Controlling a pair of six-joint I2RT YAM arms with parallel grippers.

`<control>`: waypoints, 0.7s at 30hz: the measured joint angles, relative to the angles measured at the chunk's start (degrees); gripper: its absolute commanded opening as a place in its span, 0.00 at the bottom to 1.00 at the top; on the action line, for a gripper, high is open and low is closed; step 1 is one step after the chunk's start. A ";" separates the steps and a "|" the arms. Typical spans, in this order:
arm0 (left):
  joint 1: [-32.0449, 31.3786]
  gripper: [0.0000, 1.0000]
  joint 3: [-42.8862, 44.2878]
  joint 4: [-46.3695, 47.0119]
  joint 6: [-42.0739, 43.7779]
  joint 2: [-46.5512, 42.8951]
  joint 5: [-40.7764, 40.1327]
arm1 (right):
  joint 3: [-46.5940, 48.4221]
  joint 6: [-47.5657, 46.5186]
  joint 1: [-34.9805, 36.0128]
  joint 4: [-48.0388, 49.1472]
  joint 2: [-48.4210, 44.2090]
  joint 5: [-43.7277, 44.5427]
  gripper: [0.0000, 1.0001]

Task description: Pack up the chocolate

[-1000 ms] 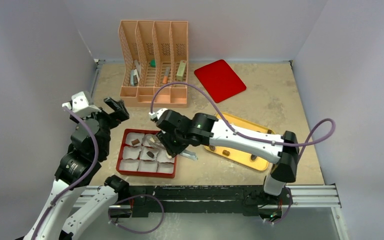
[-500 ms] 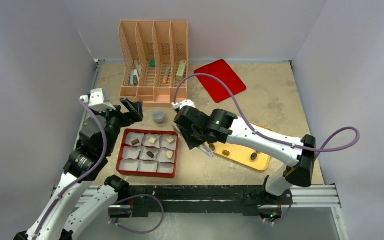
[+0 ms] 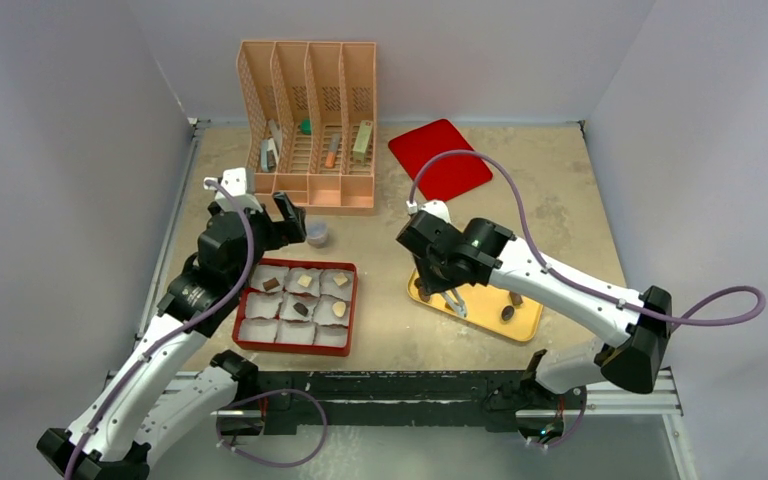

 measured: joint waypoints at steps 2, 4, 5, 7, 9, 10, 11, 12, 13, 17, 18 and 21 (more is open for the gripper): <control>0.00 0.94 -0.20 0.28 0.07 -0.31 0.00 | -2.19 0.50 -0.66 -0.13 -0.79 -0.04 0.43; 0.00 0.94 -0.28 0.37 0.15 -0.52 -0.02 | -3.91 0.76 -1.20 -0.31 -1.51 -0.22 0.43; 0.00 0.94 -0.28 0.42 0.17 -0.57 -0.02 | -4.70 0.83 -1.62 -0.33 -1.88 -0.31 0.43; 0.00 0.94 -0.28 0.46 0.20 -0.57 -0.02 | -5.88 0.83 -2.45 -0.17 -2.43 -0.37 0.43; 0.00 0.94 -0.28 0.46 0.24 -0.57 -0.02 | -6.82 0.81 -3.21 0.28 -2.62 -0.55 0.43; 0.00 0.94 -0.31 0.44 0.42 -0.61 -0.04 | -7.23 0.79 -3.48 0.59 -2.64 -0.74 0.43; 0.00 0.94 -0.31 0.44 0.48 -0.66 -0.07 | -7.67 0.76 -3.78 0.98 -2.64 -0.96 0.43; 0.00 0.94 -0.39 0.46 0.57 -0.79 -0.09 | -8.02 0.74 -4.07 1.33 -2.64 -1.27 0.43; 0.00 0.94 -0.50 0.44 0.61 -0.94 -0.11 | -8.22 0.72 -4.24 1.53 -2.64 -1.64 0.43; 0.00 0.94 -0.66 0.46 0.85 -1.27 -0.31 | -8.76 0.57 -4.79 2.64 -2.62 -2.14 0.43; 0.00 0.94 -0.68 0.48 0.96 -1.27 -0.33 | -8.87 0.52 -4.92 2.80 -2.62 -2.29 0.43; 0.00 0.94 -0.66 0.46 1.05 -1.20 -0.33 | -9.18 0.35 -5.29 3.17 -2.62 -3.13 0.44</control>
